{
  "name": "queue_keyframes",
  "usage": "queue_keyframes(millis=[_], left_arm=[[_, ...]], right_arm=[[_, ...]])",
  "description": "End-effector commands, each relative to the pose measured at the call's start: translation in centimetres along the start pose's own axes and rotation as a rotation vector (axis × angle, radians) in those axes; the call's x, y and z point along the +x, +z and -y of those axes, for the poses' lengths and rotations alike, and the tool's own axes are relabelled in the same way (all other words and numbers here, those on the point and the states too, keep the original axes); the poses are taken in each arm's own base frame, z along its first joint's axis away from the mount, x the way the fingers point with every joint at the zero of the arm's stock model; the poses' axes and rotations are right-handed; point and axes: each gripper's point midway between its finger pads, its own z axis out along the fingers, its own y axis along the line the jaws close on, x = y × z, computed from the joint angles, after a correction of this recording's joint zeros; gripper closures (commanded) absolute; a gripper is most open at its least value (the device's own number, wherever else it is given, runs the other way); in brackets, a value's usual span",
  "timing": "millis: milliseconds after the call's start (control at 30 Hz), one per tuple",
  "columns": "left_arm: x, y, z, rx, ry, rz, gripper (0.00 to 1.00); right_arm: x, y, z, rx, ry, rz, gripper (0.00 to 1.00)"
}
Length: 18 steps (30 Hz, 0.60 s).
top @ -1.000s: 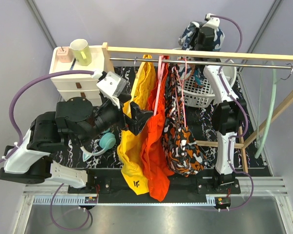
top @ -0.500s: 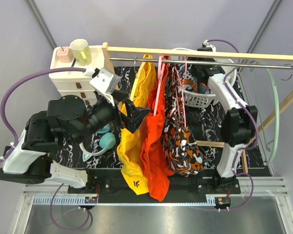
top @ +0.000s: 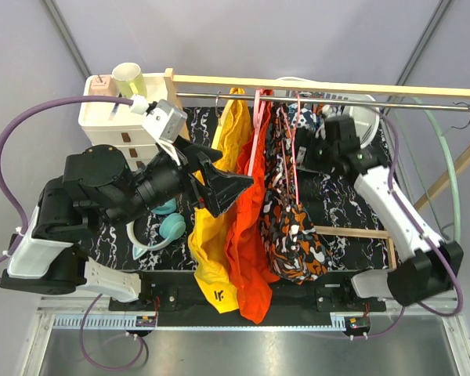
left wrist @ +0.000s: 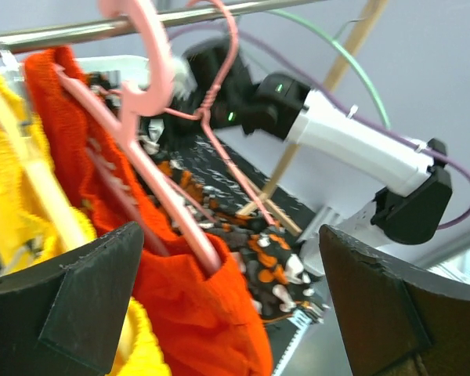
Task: Remove the shorts from the hanger
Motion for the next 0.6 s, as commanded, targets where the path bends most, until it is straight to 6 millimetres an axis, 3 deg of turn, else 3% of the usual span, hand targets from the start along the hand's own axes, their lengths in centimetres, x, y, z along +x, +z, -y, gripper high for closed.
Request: queue_keyframes(millis=[0, 200, 333, 500, 567], left_arm=[[-1.4, 0.3, 3.1, 0.132, -0.091, 0.028, 0.04], [-0.1, 1.4, 5.1, 0.193, -0.141, -0.028, 0.05], [0.7, 2.2, 5.9, 0.21, -0.163, -0.06, 0.08], [0.8, 3.0, 6.4, 0.205, -0.176, -0.063, 0.12], [0.5, 3.2, 6.5, 0.204, -0.178, -0.058, 0.14]], right_arm=[[6.9, -4.7, -1.7, -0.1, 0.035, -0.113, 0.02], [11.1, -10.6, -1.9, -0.164, 0.142, -0.13, 0.07], [11.1, -14.7, -2.7, -0.242, 0.064, -0.088, 0.11], [10.6, -19.3, -5.3, -0.409, -0.062, -0.055, 0.34], [10.2, -20.5, -6.2, -0.456, -0.076, -0.035, 0.37]])
